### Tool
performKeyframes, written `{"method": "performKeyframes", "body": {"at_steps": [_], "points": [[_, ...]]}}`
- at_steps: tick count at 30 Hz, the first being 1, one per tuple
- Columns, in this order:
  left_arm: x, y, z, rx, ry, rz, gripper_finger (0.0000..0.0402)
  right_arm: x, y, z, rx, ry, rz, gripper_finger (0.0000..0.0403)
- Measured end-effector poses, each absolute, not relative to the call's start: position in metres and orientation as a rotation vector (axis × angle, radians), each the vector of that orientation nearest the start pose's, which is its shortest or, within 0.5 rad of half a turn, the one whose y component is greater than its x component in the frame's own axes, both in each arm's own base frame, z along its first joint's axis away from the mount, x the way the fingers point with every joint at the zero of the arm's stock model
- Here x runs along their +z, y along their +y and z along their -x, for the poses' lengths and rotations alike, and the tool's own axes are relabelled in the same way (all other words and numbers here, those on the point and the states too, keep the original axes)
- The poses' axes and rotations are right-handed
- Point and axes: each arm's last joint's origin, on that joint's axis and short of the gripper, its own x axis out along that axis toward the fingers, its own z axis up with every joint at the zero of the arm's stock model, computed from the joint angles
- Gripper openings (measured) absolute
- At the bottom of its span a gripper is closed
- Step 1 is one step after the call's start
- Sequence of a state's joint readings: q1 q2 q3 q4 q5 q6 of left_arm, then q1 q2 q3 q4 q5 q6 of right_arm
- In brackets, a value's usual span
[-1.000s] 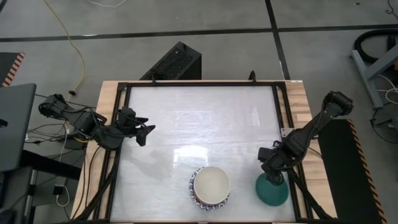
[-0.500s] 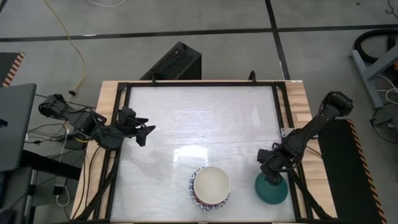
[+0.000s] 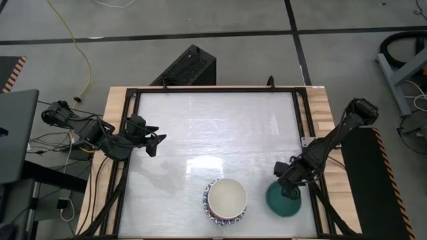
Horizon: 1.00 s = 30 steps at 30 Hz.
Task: Nest bowls inside each other by size order
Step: Stack the green bowl on top of the white bowl
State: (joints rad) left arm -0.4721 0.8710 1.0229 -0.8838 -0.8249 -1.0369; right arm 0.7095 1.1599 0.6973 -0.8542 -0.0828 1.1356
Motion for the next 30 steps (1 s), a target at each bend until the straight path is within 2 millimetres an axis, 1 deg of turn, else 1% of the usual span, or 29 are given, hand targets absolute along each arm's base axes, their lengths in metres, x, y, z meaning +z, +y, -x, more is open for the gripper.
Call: {"method": "performKeyframes", "body": {"at_steps": [2, 5, 7, 9, 12, 15, 18, 21, 25, 27, 30], "points": [[0.343, -0.048, -0.142, 0.586, 0.344, 0.552, 0.0255, 0.202, 0.122, -0.142, -0.119, 1.438, -0.529, 0.0020], [0.343, -0.048, -0.142, 0.586, 0.345, 0.548, 0.0255, 0.217, 0.123, -0.149, -0.087, 1.405, -0.539, 0.0013], [0.343, -0.048, -0.142, 0.586, 0.345, 0.548, 0.0255, 0.229, 0.119, -0.154, -0.096, 1.394, -0.532, 0.0009], [0.343, -0.048, -0.142, 0.586, 0.345, 0.548, 0.0255, 0.243, 0.110, -0.159, -0.156, 1.386, -0.543, 0.0009], [0.343, -0.048, -0.142, 0.586, 0.345, 0.548, 0.0255, 0.269, 0.096, -0.168, -0.246, 1.334, -0.584, 0.0009], [0.343, -0.048, -0.142, 0.586, 0.345, 0.549, 0.0255, 0.300, 0.079, -0.175, -0.361, 1.230, -0.630, 0.0010], [0.343, -0.048, -0.142, 0.586, 0.345, 0.549, 0.0255, 0.333, 0.061, -0.180, -0.399, 1.125, -0.615, 0.0010], [0.343, -0.048, -0.142, 0.586, 0.345, 0.549, 0.0255, 0.361, 0.045, -0.185, -0.418, 1.023, -0.618, 0.0010], [0.344, -0.048, -0.142, 0.585, 0.343, 0.551, 0.0255, 0.386, 0.037, -0.205, -0.362, 0.931, -0.629, 0.0010], [0.344, -0.048, -0.142, 0.586, 0.343, 0.551, 0.0255, 0.393, 0.039, -0.220, -0.300, 0.936, -0.611, 0.0011], [0.344, -0.048, -0.142, 0.586, 0.343, 0.551, 0.0255, 0.400, 0.049, -0.244, -0.217, 0.964, -0.551, 0.0011]]}}
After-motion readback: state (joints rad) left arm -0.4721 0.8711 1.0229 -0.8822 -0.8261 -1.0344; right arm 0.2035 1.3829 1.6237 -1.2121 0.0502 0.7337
